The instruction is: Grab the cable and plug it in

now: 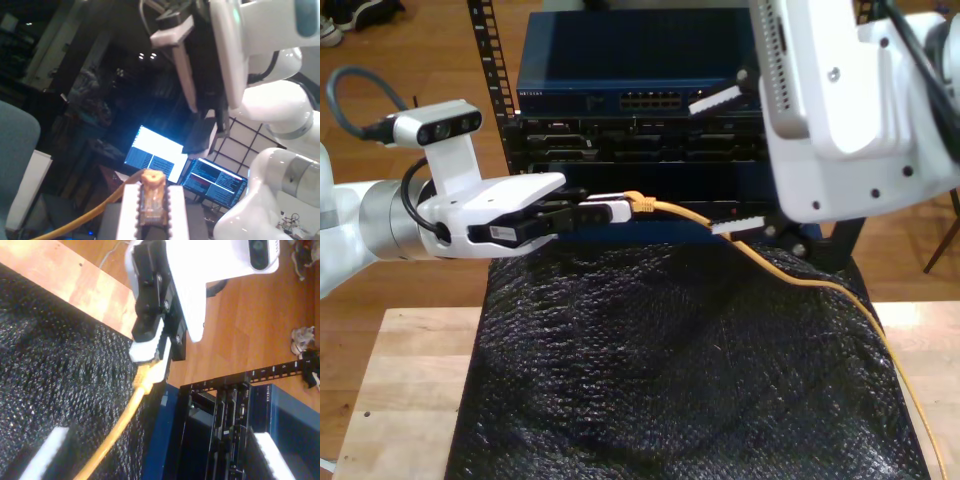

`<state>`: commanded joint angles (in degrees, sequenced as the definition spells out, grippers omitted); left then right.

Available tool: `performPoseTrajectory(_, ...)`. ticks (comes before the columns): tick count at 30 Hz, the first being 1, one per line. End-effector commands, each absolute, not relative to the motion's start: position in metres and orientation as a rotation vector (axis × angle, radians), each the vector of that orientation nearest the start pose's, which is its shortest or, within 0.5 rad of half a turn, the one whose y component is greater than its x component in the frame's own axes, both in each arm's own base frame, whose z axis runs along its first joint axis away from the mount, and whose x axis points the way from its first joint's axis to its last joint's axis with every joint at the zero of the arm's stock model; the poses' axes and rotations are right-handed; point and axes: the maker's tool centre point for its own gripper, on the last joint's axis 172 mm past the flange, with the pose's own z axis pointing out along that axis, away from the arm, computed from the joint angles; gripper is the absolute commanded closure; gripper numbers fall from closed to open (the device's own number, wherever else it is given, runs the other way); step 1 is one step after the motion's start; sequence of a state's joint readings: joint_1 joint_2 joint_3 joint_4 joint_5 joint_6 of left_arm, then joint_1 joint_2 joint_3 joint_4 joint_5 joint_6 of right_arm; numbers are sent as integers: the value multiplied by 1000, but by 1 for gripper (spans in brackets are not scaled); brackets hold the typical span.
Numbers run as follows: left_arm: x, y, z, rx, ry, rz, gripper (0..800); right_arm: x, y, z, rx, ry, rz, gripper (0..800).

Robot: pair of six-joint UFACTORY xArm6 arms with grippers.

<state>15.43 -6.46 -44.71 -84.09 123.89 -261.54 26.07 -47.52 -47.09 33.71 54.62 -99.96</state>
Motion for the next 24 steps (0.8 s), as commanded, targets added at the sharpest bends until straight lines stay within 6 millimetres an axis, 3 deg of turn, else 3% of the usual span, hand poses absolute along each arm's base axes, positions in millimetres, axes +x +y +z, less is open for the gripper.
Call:
performPoseTrajectory(9,312,-186,435,1008,-808,694,795,302,291,469,1384,2460,1447,20)
performPoseTrajectory(16,311,-183,444,958,-779,679,794,301,290,460,1384,2464,1436,27)
performPoseTrajectory(24,306,-180,450,923,-764,647,794,306,290,479,1348,2387,1511,121)
